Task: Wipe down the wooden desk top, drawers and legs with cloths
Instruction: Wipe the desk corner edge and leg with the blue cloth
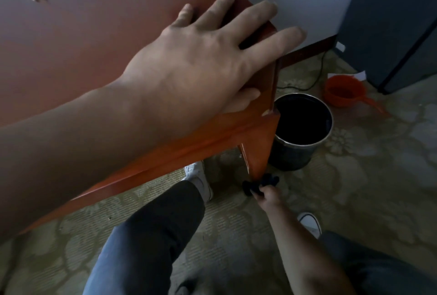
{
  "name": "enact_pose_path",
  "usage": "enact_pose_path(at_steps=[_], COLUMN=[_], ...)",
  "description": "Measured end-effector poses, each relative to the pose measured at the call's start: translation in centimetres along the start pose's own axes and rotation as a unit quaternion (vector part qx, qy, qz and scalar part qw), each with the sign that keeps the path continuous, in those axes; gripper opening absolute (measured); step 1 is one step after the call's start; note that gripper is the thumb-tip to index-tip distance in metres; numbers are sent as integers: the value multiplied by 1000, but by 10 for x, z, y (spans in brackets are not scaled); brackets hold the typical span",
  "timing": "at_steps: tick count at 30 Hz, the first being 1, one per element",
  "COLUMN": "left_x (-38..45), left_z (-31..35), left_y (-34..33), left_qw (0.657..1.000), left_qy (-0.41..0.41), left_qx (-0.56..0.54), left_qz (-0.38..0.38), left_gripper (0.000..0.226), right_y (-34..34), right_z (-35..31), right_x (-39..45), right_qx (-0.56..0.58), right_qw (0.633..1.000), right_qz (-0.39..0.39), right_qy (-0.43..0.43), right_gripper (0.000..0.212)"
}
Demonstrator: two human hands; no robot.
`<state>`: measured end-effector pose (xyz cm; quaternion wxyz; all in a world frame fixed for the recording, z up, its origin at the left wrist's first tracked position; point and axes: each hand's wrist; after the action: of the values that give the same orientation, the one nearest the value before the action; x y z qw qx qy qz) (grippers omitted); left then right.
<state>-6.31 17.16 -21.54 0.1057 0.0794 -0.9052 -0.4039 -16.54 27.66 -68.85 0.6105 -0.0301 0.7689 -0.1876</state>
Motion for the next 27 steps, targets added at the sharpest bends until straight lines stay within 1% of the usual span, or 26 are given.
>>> enact_pose_path(at_steps=[1,3,6,9,11,14,16,17,20,22,23,25,27], left_x=[0,-1,0,0,0,1,1,2,2,1,0,-5,-10], left_z=[0,-1,0,-1,-1,-1,-2,-3,-3,-3,-4,-7,-9], left_y=[-1,-2,0,3,5,8,8,8,9,11,14,19,22], left_qw=[1000,1000,1000,999,999,998,997,997,997,995,992,982,972], left_qy=[3,7,5,5,7,2,-2,-3,-7,-6,1,34,62], left_qx=[0,-3,-14,-28,-39,-47,-55,-56,-62,-90,-114,-182,-225], left_qz=[2,3,-13,-24,-34,-50,-53,-50,-47,-53,-50,-35,-22], left_gripper=[80,80,81,81,81,81,79,79,79,80,81,83,79], right_y=[1,0,-3,-8,-16,-31,-44,-52,-70,-77,-80,-83,-83], right_z=[2,6,6,3,-1,-6,-12,-15,-31,-47,-57,-78,-95], right_x=[4,4,-15,-38,-60,-104,-142,-164,-234,-282,-305,-347,-383], right_qx=[3,45,77,71,61,45,49,48,37,24,14,-13,-67], right_qw=[1000,999,997,997,997,996,994,992,986,978,970,938,885], right_qz=[11,15,-4,-23,-41,-71,-95,-107,-133,-160,-177,-221,-242], right_qy=[3,-8,-29,-29,-14,8,35,51,96,130,164,268,392], right_gripper=[52,52,49,45,37,18,20,22,18,19,20,25,24])
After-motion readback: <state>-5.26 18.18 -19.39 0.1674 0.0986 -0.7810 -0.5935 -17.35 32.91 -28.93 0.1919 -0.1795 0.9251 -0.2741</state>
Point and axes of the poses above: each hand's wrist, its own x-axis towards the middle knuckle, its own y-axis out of the back of the hand, z = x × y, and after that the axes turned 15 degrees about x, right-handed
